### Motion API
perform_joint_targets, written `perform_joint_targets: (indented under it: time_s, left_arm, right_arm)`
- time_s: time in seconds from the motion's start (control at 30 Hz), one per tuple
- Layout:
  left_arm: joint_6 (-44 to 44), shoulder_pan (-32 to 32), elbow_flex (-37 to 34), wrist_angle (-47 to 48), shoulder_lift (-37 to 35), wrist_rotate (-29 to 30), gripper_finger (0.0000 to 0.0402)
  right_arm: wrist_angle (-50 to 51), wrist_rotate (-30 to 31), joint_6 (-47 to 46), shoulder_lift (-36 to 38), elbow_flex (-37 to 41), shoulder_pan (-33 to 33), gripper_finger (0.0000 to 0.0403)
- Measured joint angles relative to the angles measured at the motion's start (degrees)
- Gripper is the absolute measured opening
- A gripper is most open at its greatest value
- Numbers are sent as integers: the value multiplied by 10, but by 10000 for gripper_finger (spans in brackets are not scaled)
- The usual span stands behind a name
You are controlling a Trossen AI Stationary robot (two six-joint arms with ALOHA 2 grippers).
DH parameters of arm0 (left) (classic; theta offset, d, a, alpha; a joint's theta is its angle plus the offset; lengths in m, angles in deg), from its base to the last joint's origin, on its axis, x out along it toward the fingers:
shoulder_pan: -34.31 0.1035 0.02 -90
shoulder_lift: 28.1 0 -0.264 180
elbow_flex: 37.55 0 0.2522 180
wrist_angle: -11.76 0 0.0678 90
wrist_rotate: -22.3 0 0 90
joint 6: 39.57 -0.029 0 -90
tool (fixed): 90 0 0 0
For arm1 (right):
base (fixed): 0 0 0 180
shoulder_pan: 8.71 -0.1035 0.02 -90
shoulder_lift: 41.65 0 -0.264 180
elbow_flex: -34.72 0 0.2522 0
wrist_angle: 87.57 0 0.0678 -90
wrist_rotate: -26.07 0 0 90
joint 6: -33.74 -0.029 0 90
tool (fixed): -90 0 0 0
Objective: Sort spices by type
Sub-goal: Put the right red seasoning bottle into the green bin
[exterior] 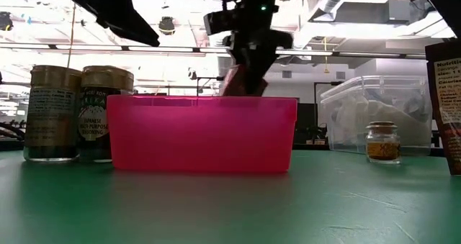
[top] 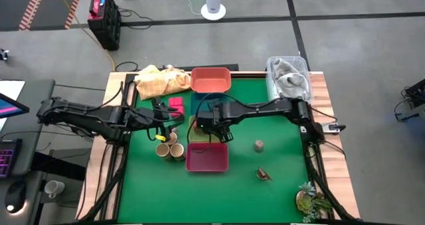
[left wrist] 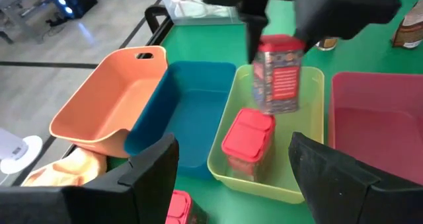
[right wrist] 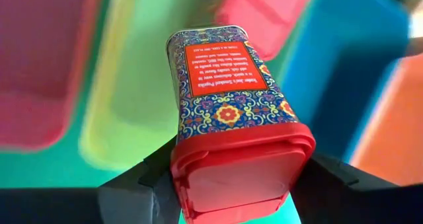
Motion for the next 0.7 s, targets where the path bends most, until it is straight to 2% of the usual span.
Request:
perform_joint_targets:
  time_s: [0.13, 0.2, 0.43, 0.7]
  left_arm:
    - [4, 0, 0, 0, 0, 0, 275]
    - [5, 0, 0, 0, 0, 0, 275]
    - [10, 0, 0, 0, 0, 0, 275]
    - [16, 0, 0, -1, 0, 0, 275]
  right_arm:
    - [-17, 53, -8, 4, 0, 0, 244]
    - [-7, 56, -11, 6, 0, 0, 244]
    - [37, -1, -21, 6, 0, -6, 244]
    - [34, -23, -27, -25, 0, -10, 244]
